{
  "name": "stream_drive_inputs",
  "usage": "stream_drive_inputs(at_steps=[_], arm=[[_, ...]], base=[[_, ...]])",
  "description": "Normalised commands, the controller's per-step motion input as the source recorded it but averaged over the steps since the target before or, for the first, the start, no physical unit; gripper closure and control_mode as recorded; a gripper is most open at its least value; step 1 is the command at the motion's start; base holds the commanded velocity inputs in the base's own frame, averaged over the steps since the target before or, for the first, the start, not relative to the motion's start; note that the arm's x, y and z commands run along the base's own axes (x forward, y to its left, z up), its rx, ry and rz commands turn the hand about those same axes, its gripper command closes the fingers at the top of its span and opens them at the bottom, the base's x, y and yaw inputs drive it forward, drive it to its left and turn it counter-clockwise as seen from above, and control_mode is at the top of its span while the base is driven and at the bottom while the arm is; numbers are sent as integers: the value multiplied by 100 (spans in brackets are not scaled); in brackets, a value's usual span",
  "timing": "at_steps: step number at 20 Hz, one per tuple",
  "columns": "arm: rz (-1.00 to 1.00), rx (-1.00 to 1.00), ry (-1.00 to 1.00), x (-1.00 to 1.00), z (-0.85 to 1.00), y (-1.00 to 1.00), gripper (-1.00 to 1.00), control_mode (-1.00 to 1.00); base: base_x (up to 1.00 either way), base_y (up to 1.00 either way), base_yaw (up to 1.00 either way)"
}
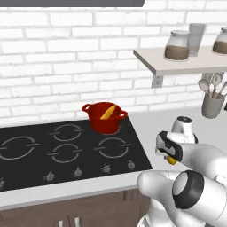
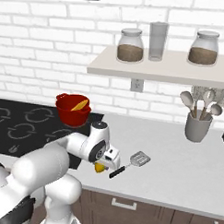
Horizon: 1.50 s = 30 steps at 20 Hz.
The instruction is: Put the lemon and corn in the pot. Retrieve the spatula and lightly stir the vegetables in the pot.
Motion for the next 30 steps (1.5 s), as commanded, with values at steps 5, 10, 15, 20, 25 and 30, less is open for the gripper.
stream_drive_inputs(at_steps=[5,10,15,20,25,30], arm=[[7,0,-16,-25,56,43,100,-100],[6,0,-21,-12,100,90,100,-100],[2,0,-12,5,100,100,100,-100],[0,0,-2,43,86,100,100,-100],[0,0,0,68,78,74,100,-100],[0,0,0,85,62,38,100,-100]], base=[[0,0,0],[0,0,0],[0,0,0],[0,0,0],[0,0,0],[0,0,0]])
